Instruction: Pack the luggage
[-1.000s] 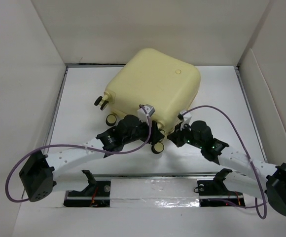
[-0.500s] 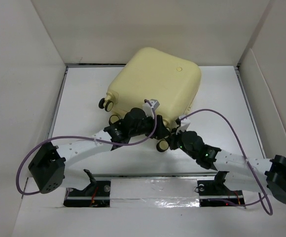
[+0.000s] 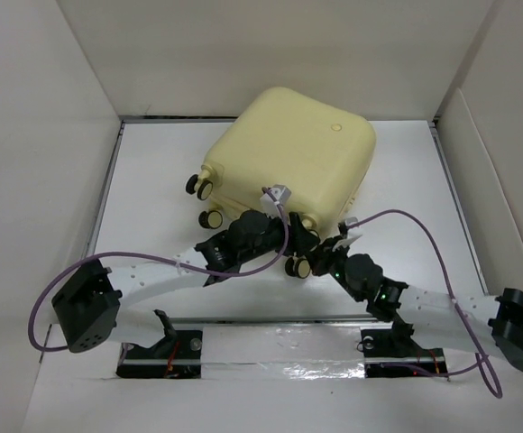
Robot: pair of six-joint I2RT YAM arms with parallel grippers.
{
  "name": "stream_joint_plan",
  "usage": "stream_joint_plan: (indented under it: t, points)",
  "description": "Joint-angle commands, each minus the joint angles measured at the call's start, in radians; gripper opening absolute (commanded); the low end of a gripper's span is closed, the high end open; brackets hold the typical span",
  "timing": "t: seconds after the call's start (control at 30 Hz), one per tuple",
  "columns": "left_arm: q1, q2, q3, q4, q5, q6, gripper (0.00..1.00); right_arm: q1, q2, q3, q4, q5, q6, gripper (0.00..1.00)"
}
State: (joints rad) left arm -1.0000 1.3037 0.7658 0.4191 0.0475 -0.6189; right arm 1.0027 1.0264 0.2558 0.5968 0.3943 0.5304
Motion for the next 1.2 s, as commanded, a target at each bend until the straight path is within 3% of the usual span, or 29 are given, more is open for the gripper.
stream_joint_plan:
  t: [0.0, 0.1, 0.2, 0.23, 0.3, 0.33, 0.43, 0.53, 0.8, 0.87, 1.03, 1.17]
  points:
    - [-0.075, -0.057, 0.043, 0.469, 0.219, -0.036, 0.0, 0.057, -0.109, -0.013, 0.19, -0.019, 0.022, 0.0]
    - [-0.092, 0.043, 0.073, 0.581, 0.235, -0.097, 0.02, 0.057, -0.083, 0.0, 0.215, -0.06, -0.016, 0.0]
    - [-0.112, 0.126, 0.119, 0.641, 0.207, -0.107, 0.38, 0.057, -0.048, 0.013, 0.244, -0.063, -0.032, 0.0]
    - [-0.112, 0.134, 0.13, 0.652, 0.218, -0.105, 0.59, 0.048, -0.054, 0.001, 0.254, -0.057, -0.035, 0.0]
    - [-0.112, 0.091, 0.125, 0.612, 0.189, -0.078, 0.71, 0.037, -0.115, -0.016, 0.18, -0.046, -0.029, 0.0]
    - [-0.112, 0.063, 0.121, 0.516, 0.122, -0.02, 0.78, 0.028, -0.144, -0.016, 0.134, -0.04, -0.027, 0.0]
    - [-0.112, -0.07, 0.095, 0.282, -0.069, 0.091, 0.83, 0.014, -0.279, -0.03, -0.021, -0.032, -0.038, 0.0]
    - [-0.053, -0.21, 0.058, 0.039, -0.207, 0.11, 0.83, -0.024, -0.404, -0.035, -0.198, -0.064, -0.058, 0.0]
    - [0.251, -0.523, 0.039, -0.501, -0.354, 0.114, 0.82, -0.136, -0.54, -0.021, -0.439, -0.21, -0.13, 0.0]
    - [0.325, -0.543, 0.049, -0.578, -0.36, 0.146, 0.85, -0.151, -0.539, -0.016, -0.44, -0.235, -0.145, 0.0]
    - [0.544, -0.423, 0.124, -0.672, -0.18, 0.295, 0.86, -0.183, -0.516, -0.01, -0.416, -0.299, -0.17, 0.0]
    - [0.564, -0.337, 0.174, -0.718, -0.147, 0.456, 0.87, -0.184, -0.496, -0.004, -0.394, -0.327, -0.178, 0.0]
